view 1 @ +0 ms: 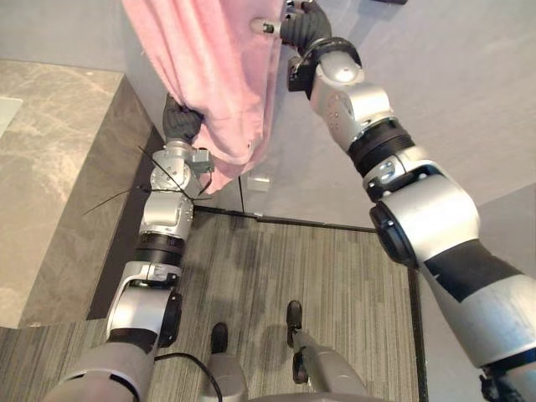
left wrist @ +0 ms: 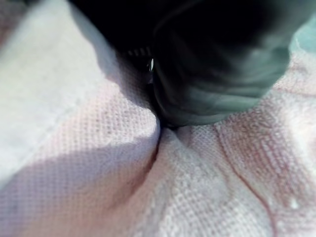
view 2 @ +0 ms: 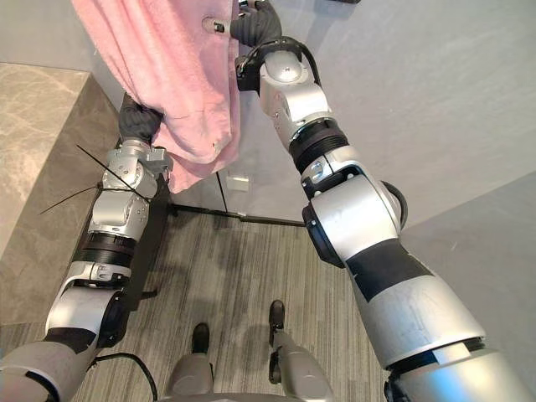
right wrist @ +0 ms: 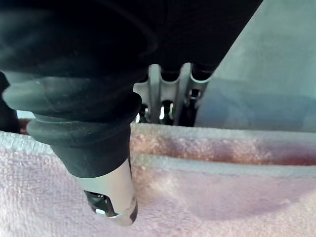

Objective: Organize washtable

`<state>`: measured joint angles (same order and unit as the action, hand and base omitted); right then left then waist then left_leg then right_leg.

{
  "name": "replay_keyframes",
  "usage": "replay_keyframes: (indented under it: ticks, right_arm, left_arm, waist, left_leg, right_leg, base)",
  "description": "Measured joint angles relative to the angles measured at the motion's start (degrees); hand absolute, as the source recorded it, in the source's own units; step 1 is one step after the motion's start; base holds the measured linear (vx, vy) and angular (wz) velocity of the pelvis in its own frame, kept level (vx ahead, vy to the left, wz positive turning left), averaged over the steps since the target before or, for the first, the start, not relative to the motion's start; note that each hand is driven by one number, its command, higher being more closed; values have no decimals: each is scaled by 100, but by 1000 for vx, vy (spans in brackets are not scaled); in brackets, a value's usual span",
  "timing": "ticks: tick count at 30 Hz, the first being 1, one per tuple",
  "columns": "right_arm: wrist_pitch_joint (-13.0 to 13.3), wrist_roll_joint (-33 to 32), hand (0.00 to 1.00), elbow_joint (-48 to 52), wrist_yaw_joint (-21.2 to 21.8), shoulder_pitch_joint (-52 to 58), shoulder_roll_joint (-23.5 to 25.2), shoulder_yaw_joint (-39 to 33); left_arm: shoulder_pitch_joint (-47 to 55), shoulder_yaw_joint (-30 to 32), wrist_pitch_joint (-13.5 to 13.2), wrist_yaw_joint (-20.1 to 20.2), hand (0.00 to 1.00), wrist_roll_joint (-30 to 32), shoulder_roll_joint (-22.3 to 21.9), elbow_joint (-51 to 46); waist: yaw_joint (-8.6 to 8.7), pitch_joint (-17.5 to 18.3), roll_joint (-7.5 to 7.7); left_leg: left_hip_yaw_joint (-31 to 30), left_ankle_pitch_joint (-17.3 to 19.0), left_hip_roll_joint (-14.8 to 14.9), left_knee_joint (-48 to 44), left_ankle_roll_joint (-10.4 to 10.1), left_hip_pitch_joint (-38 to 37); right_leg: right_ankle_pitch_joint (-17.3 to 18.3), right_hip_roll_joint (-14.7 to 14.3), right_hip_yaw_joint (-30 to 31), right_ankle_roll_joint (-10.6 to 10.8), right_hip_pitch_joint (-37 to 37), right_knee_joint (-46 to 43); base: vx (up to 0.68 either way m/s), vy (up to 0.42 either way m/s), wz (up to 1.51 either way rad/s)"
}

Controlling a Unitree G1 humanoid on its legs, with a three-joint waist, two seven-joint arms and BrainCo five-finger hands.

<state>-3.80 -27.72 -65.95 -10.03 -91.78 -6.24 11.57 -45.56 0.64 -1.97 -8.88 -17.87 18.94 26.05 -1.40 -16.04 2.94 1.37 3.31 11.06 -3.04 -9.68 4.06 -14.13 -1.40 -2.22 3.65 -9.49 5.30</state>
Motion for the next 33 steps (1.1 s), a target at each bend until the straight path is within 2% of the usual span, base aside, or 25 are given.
replay_keyframes:
  ticks: [4,5,7,9,19,20,23,26,33]
  right_arm:
    - [0,-96,100,24,0,0,-43,-35]
    - [0,-101,100,36,-2,0,-56,-56]
    - [-1,-101,100,108,-5,0,-59,-110]
    - [-1,-100,100,127,-4,1,-97,-160]
    - [-4,141,100,200,25,3,-214,55]
    - [-5,174,100,200,30,9,-258,78]
    - [-11,371,100,199,45,52,-414,188]
    - [-14,458,100,198,146,125,-547,187]
    - [-28,531,100,143,154,323,-573,-30]
  left_arm:
    - [310,8,-90,1,100,2,70,-357]
    - [348,14,-110,1,100,2,76,-379]
    - [407,18,-122,0,100,2,127,-451]
    - [415,17,-118,0,100,1,158,-458]
    - [419,18,-122,0,100,-1,208,-406]
    - [393,18,-123,0,100,-1,224,-341]
    - [329,14,-118,0,100,-1,245,-99]
    - [237,12,-112,1,100,-1,354,120]
    - [142,24,-92,7,100,1,389,407]
  waist:
    - [-102,-22,-37]
    - [-110,-46,-88]
    - [-108,-80,-165]
    - [-106,-93,-190]
    - [-67,-87,-217]
    - [-66,-82,-225]
    - [-51,-32,-307]
    - [53,-25,-309]
    - [64,131,-348]
  left_leg:
    - [4,2,-2,4,7,7]
    - [-14,2,-1,10,9,7]
    - [-23,0,23,18,12,18]
    - [-14,-2,26,13,14,17]
    - [0,1,21,8,34,15]
    - [0,-3,21,7,40,15]
    - [20,-24,11,10,50,30]
    - [26,-40,-13,0,73,28]
    - [62,-36,-14,-102,66,62]
  right_leg:
    - [-20,6,81,-23,-48,-7]
    - [-77,-12,78,-98,-49,-6]
    - [-186,-45,81,-42,-79,-3]
    - [-224,-50,86,-88,-85,-2]
    - [-255,-56,106,-127,-102,0]
    - [-293,-62,105,-176,-107,5]
    - [-405,-60,111,-142,-144,12]
    - [-405,-20,114,-141,-139,10]
    - [-393,-47,170,-133,-141,21]
  base:
    - [-31,35,-7]
    - [-30,23,1]
    - [-49,37,-3]
    - [-56,46,-5]
    - [-36,34,-2]
    - [-39,39,-2]
    - [-49,53,-6]
    - [-50,55,-1]
    - [-45,38,-4]
